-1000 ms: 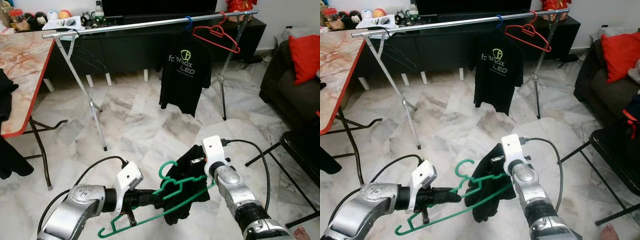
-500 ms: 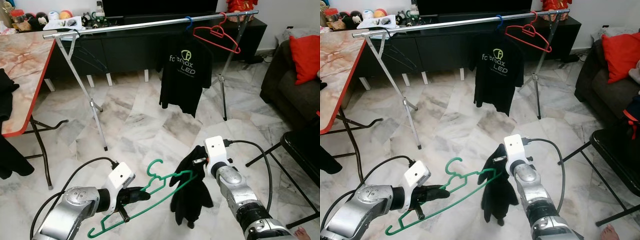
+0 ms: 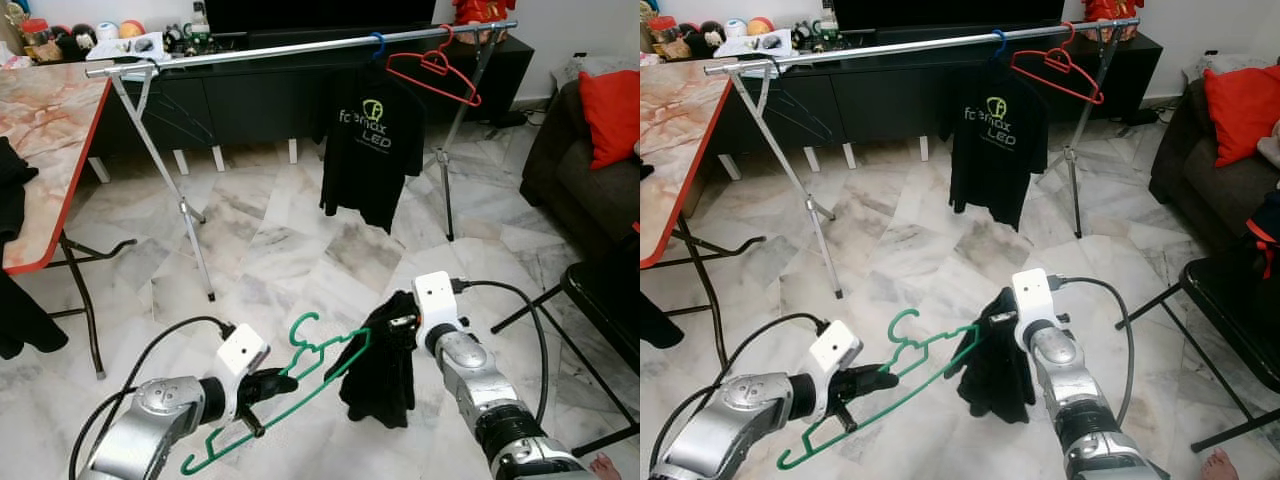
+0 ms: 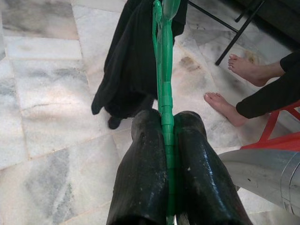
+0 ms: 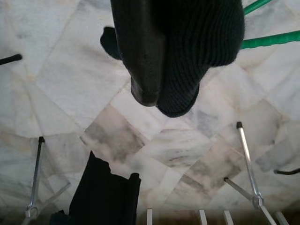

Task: Hang hanger

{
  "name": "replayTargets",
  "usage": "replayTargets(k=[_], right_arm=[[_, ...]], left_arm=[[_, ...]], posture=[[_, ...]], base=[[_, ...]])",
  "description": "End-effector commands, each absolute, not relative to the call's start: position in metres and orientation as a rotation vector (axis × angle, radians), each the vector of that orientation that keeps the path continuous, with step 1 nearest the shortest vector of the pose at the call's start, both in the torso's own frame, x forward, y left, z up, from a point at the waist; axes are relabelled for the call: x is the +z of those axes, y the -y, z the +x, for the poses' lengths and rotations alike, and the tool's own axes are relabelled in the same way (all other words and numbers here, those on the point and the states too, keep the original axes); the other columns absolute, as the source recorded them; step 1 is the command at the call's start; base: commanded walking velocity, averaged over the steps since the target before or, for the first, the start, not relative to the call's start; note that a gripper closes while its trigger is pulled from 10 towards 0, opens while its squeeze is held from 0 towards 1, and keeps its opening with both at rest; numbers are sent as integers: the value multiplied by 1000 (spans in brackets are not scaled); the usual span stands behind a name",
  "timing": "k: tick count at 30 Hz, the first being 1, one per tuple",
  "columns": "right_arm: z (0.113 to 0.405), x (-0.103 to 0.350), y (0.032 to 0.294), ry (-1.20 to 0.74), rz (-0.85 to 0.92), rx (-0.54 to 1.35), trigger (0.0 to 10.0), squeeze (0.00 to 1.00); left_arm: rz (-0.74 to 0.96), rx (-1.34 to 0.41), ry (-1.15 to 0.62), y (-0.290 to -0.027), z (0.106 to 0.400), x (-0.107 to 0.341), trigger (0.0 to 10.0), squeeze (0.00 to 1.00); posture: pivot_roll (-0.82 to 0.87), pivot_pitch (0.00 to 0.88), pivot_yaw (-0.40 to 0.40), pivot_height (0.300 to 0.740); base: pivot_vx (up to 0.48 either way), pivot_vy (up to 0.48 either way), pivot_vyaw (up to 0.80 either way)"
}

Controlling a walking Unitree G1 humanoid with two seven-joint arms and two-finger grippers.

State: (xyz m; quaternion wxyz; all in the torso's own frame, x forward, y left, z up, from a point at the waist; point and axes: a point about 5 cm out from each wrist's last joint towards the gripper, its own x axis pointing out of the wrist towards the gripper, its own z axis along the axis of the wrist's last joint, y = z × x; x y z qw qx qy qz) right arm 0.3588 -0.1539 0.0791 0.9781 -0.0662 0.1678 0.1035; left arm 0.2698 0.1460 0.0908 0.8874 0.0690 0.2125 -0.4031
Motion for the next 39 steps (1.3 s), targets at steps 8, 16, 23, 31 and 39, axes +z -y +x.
replayTargets(k=[8,16,23,31,39], right_arm=[[365,92,160,-300,-56,176,10000,0],[369,100,157,-286,-13,175,10000,0],[366,96,156,-313,34,167,10000,0],[371,104,151,-294,60,156,10000,0],[372,108,147,-289,90,148,10000,0]], left_arm=[[119,-861,-464,-149,265,87,10000,0],[172,-771,-464,-154,271,81,10000,0],[145,-830,-466,-150,268,82,10000,0],[34,-970,-457,-140,256,90,10000,0],[108,-769,-401,-146,276,88,10000,0]], posture=[[21,136,4,721],[20,138,2,721],[21,134,1,721],[22,123,-1,721],[25,122,-3,721]], base=[[0,0,0],[0,0,0],[0,0,0],[0,0,0],[0,0,0]])
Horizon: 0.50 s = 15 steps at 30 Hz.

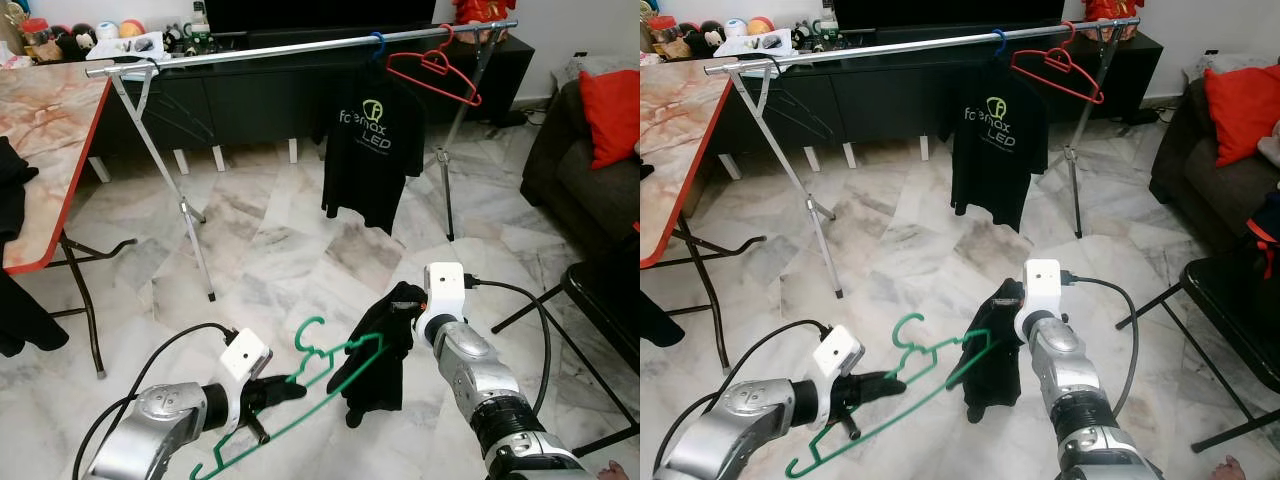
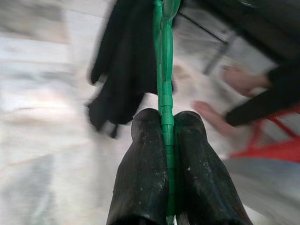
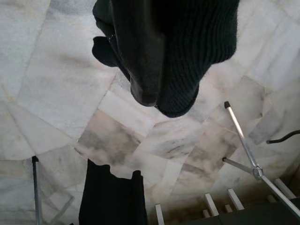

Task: Hang hanger

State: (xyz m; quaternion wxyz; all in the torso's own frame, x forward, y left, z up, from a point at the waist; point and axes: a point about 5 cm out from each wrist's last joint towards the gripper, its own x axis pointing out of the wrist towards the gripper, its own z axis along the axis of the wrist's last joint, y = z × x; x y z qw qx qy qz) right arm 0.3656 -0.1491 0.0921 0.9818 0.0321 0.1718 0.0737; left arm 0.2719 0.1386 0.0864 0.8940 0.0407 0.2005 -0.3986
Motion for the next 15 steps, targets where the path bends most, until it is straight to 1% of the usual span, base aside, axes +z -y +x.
replayTargets(k=[1,2,5,6,8,10,15], right_arm=[[372,108,147,-289,92,146,10000,0],[372,108,147,-290,94,142,10000,0],[372,108,149,-294,105,127,10000,0],[371,107,149,-297,117,115,10000,0],[370,105,148,-310,159,100,10000,0],[369,103,148,-319,166,99,10000,0],[370,105,144,-316,208,115,10000,0]], left_arm=[[109,-744,-396,-146,279,88,10000,0],[127,-724,-384,-147,281,89,10000,0],[107,-684,-364,-146,286,92,10000,0],[85,-709,-358,-143,285,93,10000,0],[47,-840,-369,-134,274,95,10000,0],[4,-888,-390,-132,268,95,10000,0],[-9,-971,-407,-135,259,99,10000,0]], posture=[[25,123,-2,721],[22,126,-2,721],[20,127,-2,721],[19,131,-2,721],[19,133,0,721],[23,137,3,721],[28,142,4,721]], base=[[0,0,0],[0,0,0],[0,0,0],[0,0,0],[0,0,0],[0,0,0],[0,0,0]])
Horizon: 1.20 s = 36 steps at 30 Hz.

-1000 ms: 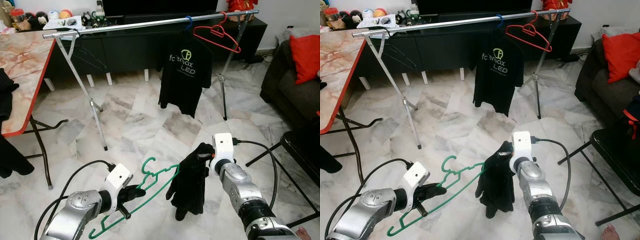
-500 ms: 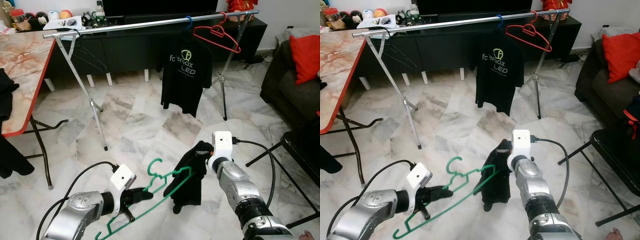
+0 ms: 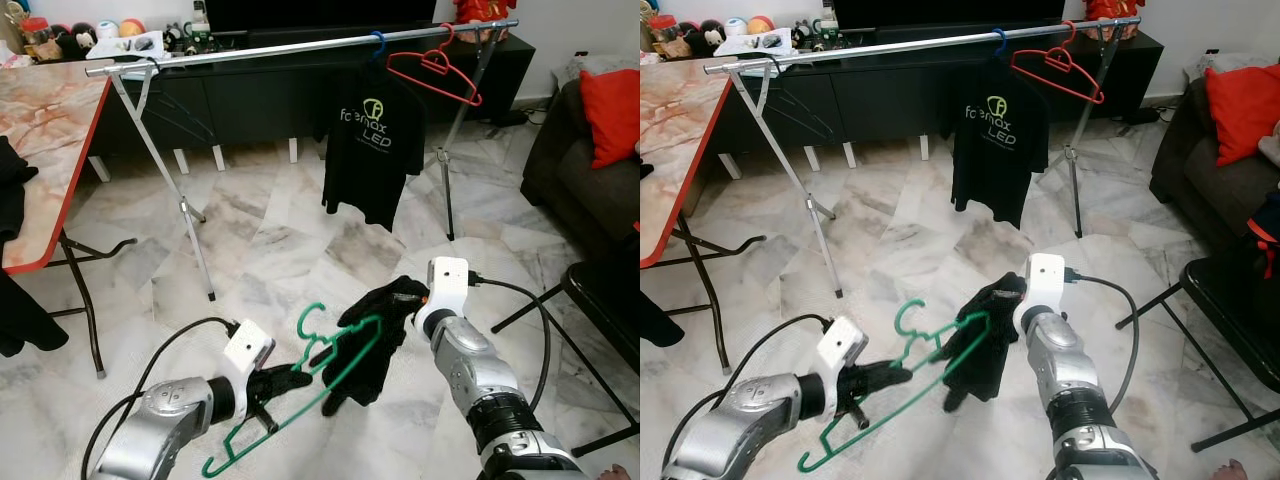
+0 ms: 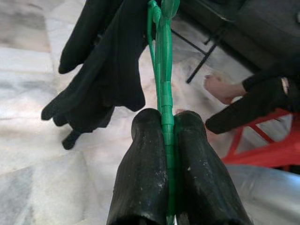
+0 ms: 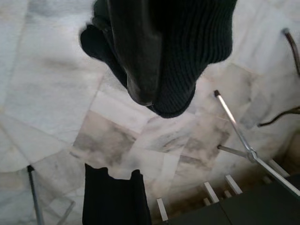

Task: Hang hanger

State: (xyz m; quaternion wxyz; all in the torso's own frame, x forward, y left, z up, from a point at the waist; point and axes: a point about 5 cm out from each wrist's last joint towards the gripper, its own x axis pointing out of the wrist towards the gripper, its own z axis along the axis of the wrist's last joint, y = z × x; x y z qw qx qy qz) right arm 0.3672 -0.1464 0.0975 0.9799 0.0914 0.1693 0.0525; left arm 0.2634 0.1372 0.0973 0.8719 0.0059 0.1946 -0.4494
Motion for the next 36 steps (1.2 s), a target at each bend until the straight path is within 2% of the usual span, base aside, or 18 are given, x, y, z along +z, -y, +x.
replayTargets(k=[1,6,11,24,27,30,34,36], right_arm=[[371,107,142,-317,224,123,10000,0],[373,115,133,-305,277,146,10000,0],[371,120,126,-295,307,159,10000,0],[354,112,133,-320,285,91,10000,0],[351,114,128,-318,254,159,10000,0],[348,120,118,-294,147,271,10000,0],[343,126,108,-285,148,327,10000,0],[338,131,98,-255,126,429,10000,0]], left_arm=[[-6,-958,-401,-136,260,100,10000,0],[-37,-918,-372,-136,265,103,10000,0],[37,-761,-351,-140,281,99,10000,0],[70,-711,-359,-142,285,93,10000,0],[63,-727,-344,-140,285,95,10000,0],[45,-734,-337,-139,285,96,10000,0],[30,-745,-325,-138,285,97,10000,0],[15,-766,-326,-137,284,98,10000,0]], posture=[[31,144,4,721],[29,144,3,721],[27,143,2,721],[22,133,0,721],[23,130,-1,721],[17,127,-1,721],[15,125,-1,721],[14,123,0,721]], base=[[0,0,0],[0,0,0],[0,0,0],[0,0,0],[0,0,0],[0,0,0],[0,0,0],[0,0,0]])
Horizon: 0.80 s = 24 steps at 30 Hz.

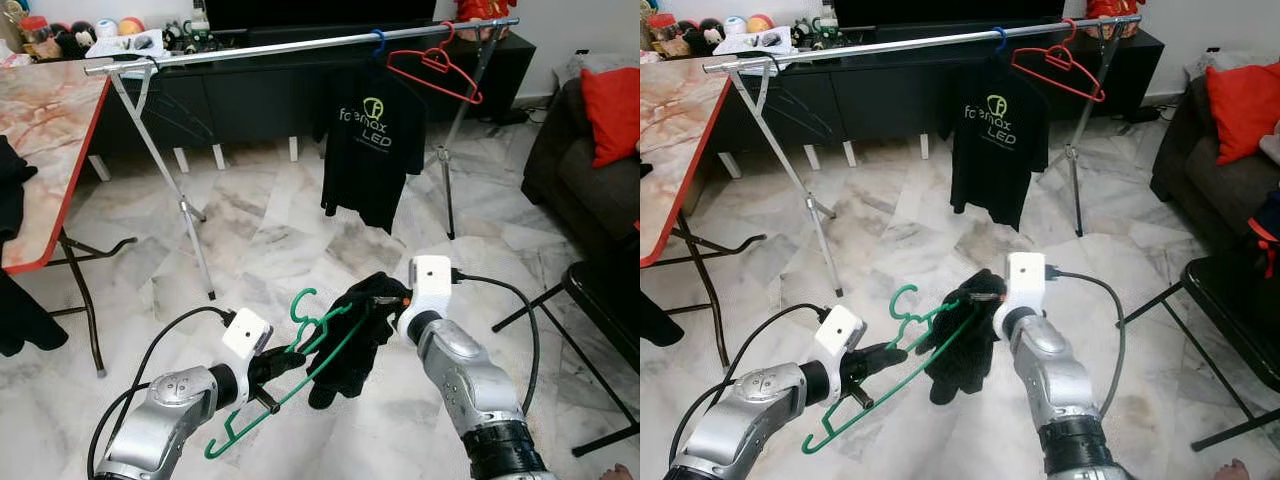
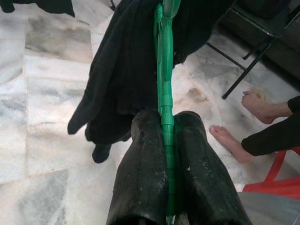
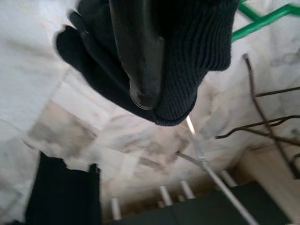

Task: Hang hanger

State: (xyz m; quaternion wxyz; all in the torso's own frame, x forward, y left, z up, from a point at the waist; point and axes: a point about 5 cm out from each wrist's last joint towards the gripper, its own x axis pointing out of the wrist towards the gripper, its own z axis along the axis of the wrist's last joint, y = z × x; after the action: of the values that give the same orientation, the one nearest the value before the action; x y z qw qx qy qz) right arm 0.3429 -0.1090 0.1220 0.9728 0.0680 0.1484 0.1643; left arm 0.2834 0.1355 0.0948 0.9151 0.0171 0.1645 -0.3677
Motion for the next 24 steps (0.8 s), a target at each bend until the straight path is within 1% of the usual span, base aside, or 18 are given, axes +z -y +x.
replayTargets(k=[1,2,5,9,12,14,15,16,17,18,21,24], right_arm=[[338,131,98,-255,126,429,10000,0],[333,134,92,-232,97,499,10000,0],[324,141,82,-206,68,608,10000,0],[322,143,81,-214,75,607,10000,0],[326,143,89,-218,113,525,10000,0],[332,138,102,-241,129,421,10000,0],[336,132,117,-269,129,314,10000,0],[336,132,117,-269,129,314,10000,0],[337,127,127,-294,129,258,10000,0],[337,126,129,-299,128,251,10000,0],[335,132,126,-273,129,317,10000,0],[326,152,103,-208,271,476,10000,0]], left_arm=[[15,-766,-326,-137,284,98,10000,0],[11,-781,-328,-136,282,98,10000,0],[12,-780,-331,-136,282,97,10000,0],[12,-778,-332,-136,282,96,10000,0],[9,-782,-335,-134,282,95,10000,0],[7,-783,-337,-134,282,95,10000,0],[10,-782,-341,-135,281,94,10000,0],[10,-782,-341,-135,281,94,10000,0],[13,-782,-346,-137,280,93,10000,0],[14,-782,-348,-137,280,93,10000,0],[13,-773,-350,-139,279,92,10000,0],[15,-767,-350,-140,279,92,10000,0]], posture=[[14,123,0,721],[15,124,1,721],[12,125,1,721],[10,125,1,721],[9,127,2,721],[9,127,2,721],[10,131,1,721],[10,131,1,721],[10,133,0,721],[10,133,0,721],[13,139,0,721],[6,141,0,721]], base=[[0,0,0],[0,0,0],[0,0,0],[0,0,0],[0,0,0],[0,0,0],[0,0,0],[0,0,0],[0,0,0],[0,0,0],[0,0,0],[0,0,0]])
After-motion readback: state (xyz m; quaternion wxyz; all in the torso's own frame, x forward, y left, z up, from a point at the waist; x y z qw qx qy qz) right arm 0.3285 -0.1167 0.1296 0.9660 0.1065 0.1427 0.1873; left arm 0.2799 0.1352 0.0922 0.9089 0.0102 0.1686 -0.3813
